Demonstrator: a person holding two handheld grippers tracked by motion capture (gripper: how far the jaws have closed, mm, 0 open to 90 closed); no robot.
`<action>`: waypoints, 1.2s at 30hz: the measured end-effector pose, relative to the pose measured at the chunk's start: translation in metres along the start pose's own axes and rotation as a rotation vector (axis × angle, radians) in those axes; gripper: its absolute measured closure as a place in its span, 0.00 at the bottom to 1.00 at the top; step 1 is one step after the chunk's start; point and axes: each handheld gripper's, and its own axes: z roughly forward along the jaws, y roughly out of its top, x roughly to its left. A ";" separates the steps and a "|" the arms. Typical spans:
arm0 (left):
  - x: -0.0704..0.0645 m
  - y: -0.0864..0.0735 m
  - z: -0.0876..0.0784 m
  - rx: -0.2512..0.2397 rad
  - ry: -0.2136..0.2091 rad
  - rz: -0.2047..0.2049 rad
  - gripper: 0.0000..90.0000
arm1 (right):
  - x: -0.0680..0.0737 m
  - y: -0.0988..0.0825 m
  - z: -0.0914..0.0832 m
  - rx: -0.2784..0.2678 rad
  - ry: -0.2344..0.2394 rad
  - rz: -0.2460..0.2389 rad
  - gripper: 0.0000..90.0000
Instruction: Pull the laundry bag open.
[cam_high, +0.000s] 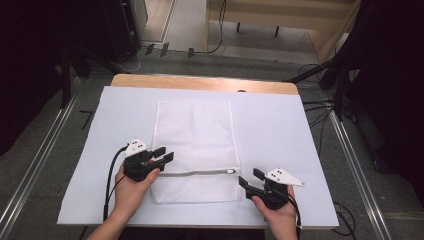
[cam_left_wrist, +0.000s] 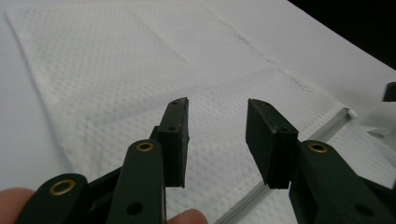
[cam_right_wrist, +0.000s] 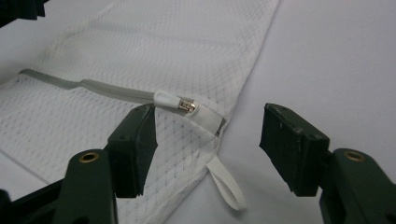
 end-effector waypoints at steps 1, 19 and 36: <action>-0.003 0.000 0.002 0.003 -0.008 0.007 0.69 | 0.000 -0.001 0.002 0.010 0.001 -0.004 0.43; -0.062 -0.001 0.045 0.109 -0.189 0.065 0.85 | 0.010 -0.006 0.021 0.060 0.028 -0.056 0.49; -0.092 -0.001 0.080 0.185 -0.216 0.071 0.82 | 0.019 -0.003 0.037 0.145 -0.030 -0.102 1.00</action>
